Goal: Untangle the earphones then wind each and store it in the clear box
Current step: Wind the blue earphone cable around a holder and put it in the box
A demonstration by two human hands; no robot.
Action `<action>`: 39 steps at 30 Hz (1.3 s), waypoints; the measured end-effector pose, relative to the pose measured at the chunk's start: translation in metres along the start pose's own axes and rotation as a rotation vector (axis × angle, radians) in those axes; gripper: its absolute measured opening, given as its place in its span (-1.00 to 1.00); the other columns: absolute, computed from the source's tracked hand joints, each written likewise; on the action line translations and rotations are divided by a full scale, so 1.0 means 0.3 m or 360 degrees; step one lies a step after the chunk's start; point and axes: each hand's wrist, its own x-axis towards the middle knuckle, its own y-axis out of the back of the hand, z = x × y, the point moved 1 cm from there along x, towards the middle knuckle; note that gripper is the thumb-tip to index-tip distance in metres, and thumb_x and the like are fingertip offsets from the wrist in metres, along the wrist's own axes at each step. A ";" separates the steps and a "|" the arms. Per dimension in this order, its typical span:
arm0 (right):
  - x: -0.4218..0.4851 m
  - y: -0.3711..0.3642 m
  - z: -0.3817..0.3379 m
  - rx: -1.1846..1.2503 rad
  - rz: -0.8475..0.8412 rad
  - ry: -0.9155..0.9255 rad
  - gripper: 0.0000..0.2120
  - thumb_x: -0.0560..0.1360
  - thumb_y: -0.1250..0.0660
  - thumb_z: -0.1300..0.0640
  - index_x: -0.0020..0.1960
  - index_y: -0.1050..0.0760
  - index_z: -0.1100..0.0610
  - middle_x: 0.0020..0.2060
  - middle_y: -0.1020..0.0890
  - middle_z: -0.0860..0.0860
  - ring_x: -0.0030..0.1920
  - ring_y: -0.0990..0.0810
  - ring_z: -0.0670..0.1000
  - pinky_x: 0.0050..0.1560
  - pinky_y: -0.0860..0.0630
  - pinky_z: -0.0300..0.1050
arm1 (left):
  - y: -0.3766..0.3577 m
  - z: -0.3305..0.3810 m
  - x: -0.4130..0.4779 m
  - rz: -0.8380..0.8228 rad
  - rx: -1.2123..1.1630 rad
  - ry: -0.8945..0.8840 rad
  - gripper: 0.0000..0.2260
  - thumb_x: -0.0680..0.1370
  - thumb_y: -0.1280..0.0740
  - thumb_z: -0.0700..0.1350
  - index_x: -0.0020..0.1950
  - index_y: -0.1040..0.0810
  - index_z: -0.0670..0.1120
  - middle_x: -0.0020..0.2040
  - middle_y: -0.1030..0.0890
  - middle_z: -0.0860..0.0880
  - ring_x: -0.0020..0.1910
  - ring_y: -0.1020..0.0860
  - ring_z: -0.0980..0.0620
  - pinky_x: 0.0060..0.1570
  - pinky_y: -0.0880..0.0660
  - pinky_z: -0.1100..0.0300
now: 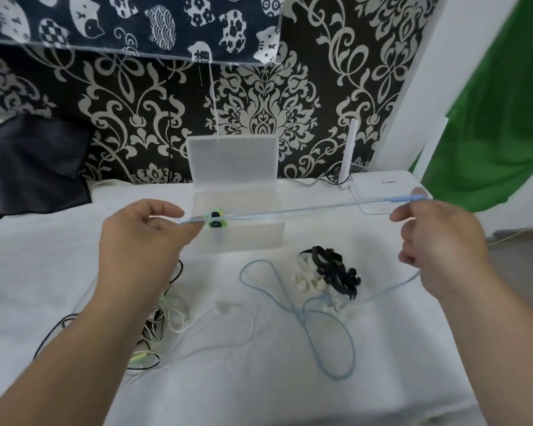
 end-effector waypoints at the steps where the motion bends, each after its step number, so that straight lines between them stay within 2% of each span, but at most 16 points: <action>1: 0.006 0.003 -0.001 0.0136 0.0025 -0.0107 -0.61 0.64 -0.16 0.01 -0.28 -0.49 0.16 -0.51 -0.31 -0.01 -0.63 -0.14 -0.05 -0.48 -0.21 -0.21 | -0.003 -0.009 0.002 -0.0032 0.0093 -0.0050 -0.89 0.45 -0.52 -0.09 -0.18 -0.61 -0.05 -0.41 -0.55 -0.02 -0.56 -0.38 0.11 -0.52 -0.31 0.28; 3: 0.013 0.005 0.002 0.0191 -0.0045 -0.0240 -0.70 0.62 -0.14 0.11 -0.22 -0.48 0.18 -0.58 -0.23 -0.03 -0.63 -0.08 -0.05 -0.52 -0.10 -0.24 | -0.009 -0.025 0.007 -0.0106 0.0400 -0.0170 -0.87 0.49 -0.47 -0.09 -0.24 -0.59 -0.01 -0.41 -0.58 0.01 -0.53 -0.42 0.07 -0.43 -0.33 0.22; 5: 0.008 -0.006 0.013 -0.0043 -0.0202 -0.0230 -0.76 0.58 -0.17 0.20 -0.22 -0.52 0.21 -0.61 -0.25 -0.04 -0.63 -0.09 -0.05 -0.51 -0.09 -0.23 | -0.017 -0.025 0.002 -0.0301 0.0507 -0.0207 -0.86 0.54 -0.41 -0.09 -0.22 -0.58 0.01 -0.43 -0.62 -0.02 -0.58 -0.43 0.13 -0.45 -0.33 0.21; 7: -0.003 -0.024 0.029 -0.0391 -0.0369 -0.0113 -0.74 0.57 -0.22 0.19 -0.24 -0.57 0.21 -0.55 -0.30 0.00 -0.57 -0.15 -0.01 -0.46 -0.11 -0.19 | -0.032 -0.019 -0.019 -0.0640 0.0475 -0.0241 -0.86 0.55 -0.40 -0.11 -0.21 -0.59 -0.01 -0.47 -0.57 -0.07 -0.59 -0.40 0.15 -0.48 -0.36 0.25; 9: -0.020 -0.044 0.039 -0.0711 -0.0504 0.0039 -0.71 0.58 -0.24 0.14 -0.25 -0.61 0.19 -0.45 -0.35 0.05 -0.48 -0.23 0.02 -0.40 -0.16 -0.14 | -0.049 -0.009 -0.051 -0.0993 0.0454 -0.0258 -0.89 0.53 -0.43 -0.09 -0.20 -0.61 0.02 -0.41 -0.54 -0.10 -0.53 -0.38 0.14 -0.47 -0.34 0.30; 12: -0.030 -0.062 0.059 -0.0962 -0.0606 0.0190 -0.67 0.59 -0.26 0.06 -0.25 -0.64 0.18 -0.42 -0.42 0.07 -0.42 -0.35 0.05 -0.35 -0.25 -0.12 | -0.072 -0.014 -0.082 -0.1351 0.0507 -0.0285 -0.92 0.52 -0.44 -0.10 -0.16 -0.61 0.05 -0.40 -0.49 0.07 -0.46 -0.39 0.16 -0.43 -0.37 0.30; 15: -0.019 -0.081 0.093 -0.1155 -0.0635 0.0255 -0.65 0.59 -0.28 0.03 -0.17 -0.61 0.29 -0.39 -0.52 0.11 -0.36 -0.43 0.05 -0.32 -0.27 -0.08 | -0.089 -0.031 -0.095 -0.1454 0.0634 -0.0366 -0.91 0.50 -0.44 -0.11 -0.15 -0.59 0.07 -0.38 -0.48 0.13 -0.42 -0.39 0.17 -0.35 -0.40 0.30; 17: -0.005 -0.092 0.115 -0.1228 -0.0607 0.0295 -0.65 0.58 -0.29 0.05 -0.15 -0.53 0.36 -0.36 -0.46 0.13 -0.34 -0.39 0.07 -0.32 -0.23 -0.07 | -0.097 -0.044 -0.102 -0.1501 0.0683 -0.0380 -0.91 0.49 -0.44 -0.12 -0.13 -0.58 0.08 -0.36 -0.50 0.16 -0.40 -0.41 0.19 -0.31 -0.41 0.29; 19: 0.010 -0.095 0.121 -0.1240 -0.0531 0.0350 -0.68 0.57 -0.28 0.09 -0.26 -0.42 0.28 -0.38 -0.40 0.09 -0.36 -0.34 0.06 -0.34 -0.20 -0.07 | -0.102 -0.050 -0.112 -0.1583 0.0714 -0.0361 -0.89 0.48 -0.44 -0.11 -0.09 -0.58 0.09 -0.30 -0.57 0.19 -0.36 -0.48 0.22 -0.25 -0.48 0.29; 21: 0.022 -0.096 0.123 -0.1278 -0.0461 0.0421 -0.73 0.56 -0.25 0.14 -0.29 -0.36 0.19 -0.40 -0.41 0.08 -0.38 -0.35 0.06 -0.37 -0.20 -0.08 | -0.102 -0.053 -0.120 -0.1678 0.0758 -0.0349 -0.84 0.46 -0.46 -0.08 -0.03 -0.59 0.14 -0.15 -0.64 0.22 -0.17 -0.58 0.30 -0.04 -0.55 0.29; 22: 0.028 -0.097 0.127 -0.1303 -0.0440 0.0441 -0.73 0.56 -0.23 0.16 -0.30 -0.35 0.18 -0.40 -0.42 0.08 -0.38 -0.36 0.06 -0.38 -0.20 -0.08 | -0.101 -0.056 -0.122 -0.1704 0.0789 -0.0353 -0.82 0.45 -0.47 -0.06 -0.01 -0.59 0.16 -0.08 -0.64 0.23 -0.07 -0.58 0.33 0.05 -0.53 0.30; 24: 0.042 -0.104 0.144 -0.1334 -0.0437 0.0434 -0.71 0.57 -0.21 0.18 -0.33 -0.30 0.16 -0.42 -0.41 0.07 -0.39 -0.35 0.06 -0.40 -0.19 -0.09 | -0.101 -0.062 -0.121 -0.1688 0.0807 -0.0356 -0.84 0.45 -0.46 -0.03 -0.02 -0.61 0.18 -0.03 -0.63 0.24 0.01 -0.57 0.36 0.11 -0.52 0.30; 27: 0.056 -0.127 0.180 -0.1307 -0.0506 0.0348 -0.67 0.54 -0.24 0.18 -0.36 -0.23 0.14 -0.46 -0.31 0.07 -0.41 -0.26 0.06 -0.39 -0.13 -0.09 | -0.109 -0.068 -0.111 -0.1541 0.0772 -0.0387 -0.91 0.48 -0.44 -0.02 -0.07 -0.61 0.17 -0.08 -0.65 0.22 -0.03 -0.60 0.32 0.08 -0.54 0.25; 30: 0.059 -0.154 0.195 -0.1312 -0.0546 0.0315 -0.62 0.51 -0.31 0.14 -0.40 -0.24 0.13 -0.49 -0.30 0.05 -0.42 -0.28 0.06 -0.41 -0.13 -0.09 | -0.110 -0.070 -0.100 -0.1422 0.0781 -0.0408 -0.94 0.51 -0.42 -0.01 -0.07 -0.60 0.16 -0.10 -0.65 0.24 -0.05 -0.59 0.31 0.05 -0.54 0.26; 36: 0.070 -0.173 0.200 -0.1308 -0.0425 0.0263 -0.67 0.37 -0.27 0.29 -0.44 -0.19 0.08 -0.55 -0.25 -0.01 -0.47 -0.21 0.04 -0.43 -0.12 -0.17 | -0.106 -0.080 -0.089 -0.1373 0.0782 -0.0412 -0.96 0.52 -0.42 0.01 -0.08 -0.60 0.17 -0.11 -0.63 0.28 -0.07 -0.59 0.30 0.03 -0.56 0.20; 39: 0.074 -0.175 0.210 -0.1281 -0.0347 0.0280 -0.68 0.39 -0.25 0.30 -0.45 -0.21 0.10 -0.53 -0.29 0.01 -0.47 -0.24 0.04 -0.43 -0.14 -0.17 | -0.100 -0.079 -0.085 -0.1353 0.0767 -0.0404 -0.96 0.53 -0.41 0.01 -0.08 -0.60 0.17 -0.12 -0.63 0.29 -0.08 -0.60 0.29 0.02 -0.57 0.20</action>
